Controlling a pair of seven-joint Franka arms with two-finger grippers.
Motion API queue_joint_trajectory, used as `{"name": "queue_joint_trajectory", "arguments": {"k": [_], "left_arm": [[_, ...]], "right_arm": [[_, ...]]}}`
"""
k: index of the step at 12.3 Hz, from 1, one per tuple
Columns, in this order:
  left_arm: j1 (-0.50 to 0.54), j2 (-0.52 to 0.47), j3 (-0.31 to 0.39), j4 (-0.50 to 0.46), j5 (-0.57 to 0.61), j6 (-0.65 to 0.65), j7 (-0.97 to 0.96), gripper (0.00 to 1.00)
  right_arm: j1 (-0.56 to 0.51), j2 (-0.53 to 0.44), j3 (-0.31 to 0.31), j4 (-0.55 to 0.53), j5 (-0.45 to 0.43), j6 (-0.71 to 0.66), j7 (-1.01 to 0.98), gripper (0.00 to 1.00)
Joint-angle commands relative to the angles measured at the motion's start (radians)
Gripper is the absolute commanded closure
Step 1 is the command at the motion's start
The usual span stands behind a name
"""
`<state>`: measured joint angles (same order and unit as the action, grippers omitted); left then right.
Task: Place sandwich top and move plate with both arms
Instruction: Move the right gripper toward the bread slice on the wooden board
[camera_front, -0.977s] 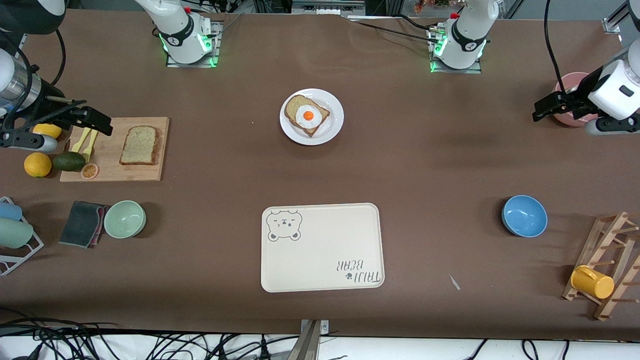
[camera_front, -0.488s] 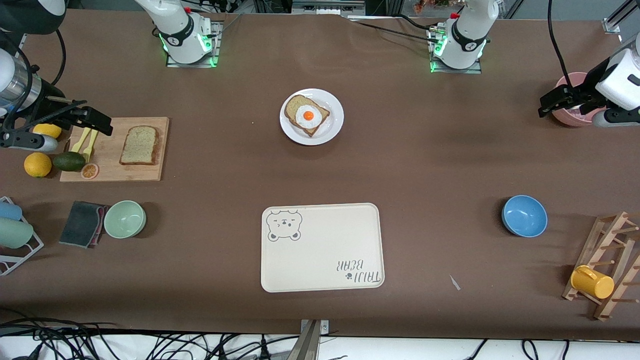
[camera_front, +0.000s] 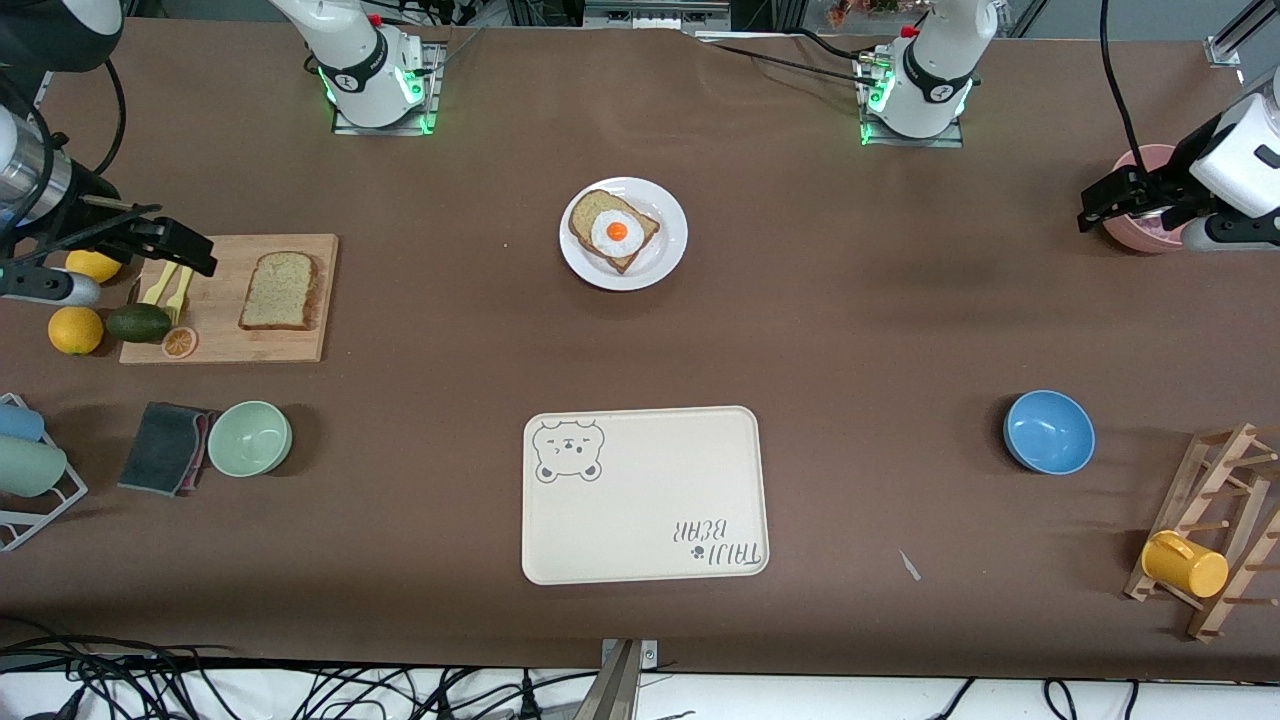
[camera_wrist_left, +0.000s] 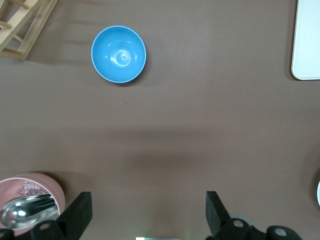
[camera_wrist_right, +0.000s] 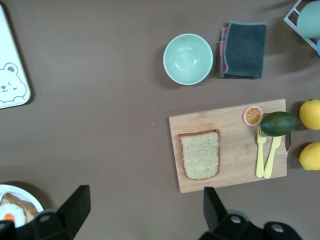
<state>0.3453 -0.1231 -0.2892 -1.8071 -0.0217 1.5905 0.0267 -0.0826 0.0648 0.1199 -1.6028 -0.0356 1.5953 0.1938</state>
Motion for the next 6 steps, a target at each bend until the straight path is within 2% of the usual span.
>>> {"name": "queue_joint_trajectory", "arguments": {"k": [1,3,6], "left_arm": [[0.012,-0.013,-0.007,-0.009,0.028,0.009,0.027,0.0],[0.012,-0.012,-0.007,-0.009,0.026,0.014,0.025,0.0],[0.011,-0.012,-0.007,-0.009,0.014,0.037,0.013,0.0]], "right_arm": [[0.006,-0.019,-0.031,-0.032,-0.004,0.017,0.009,0.0],[0.006,-0.014,-0.031,-0.034,-0.007,0.014,0.009,0.0],[0.006,-0.02,-0.028,-0.107,-0.018,0.078,0.009,0.0]]}}
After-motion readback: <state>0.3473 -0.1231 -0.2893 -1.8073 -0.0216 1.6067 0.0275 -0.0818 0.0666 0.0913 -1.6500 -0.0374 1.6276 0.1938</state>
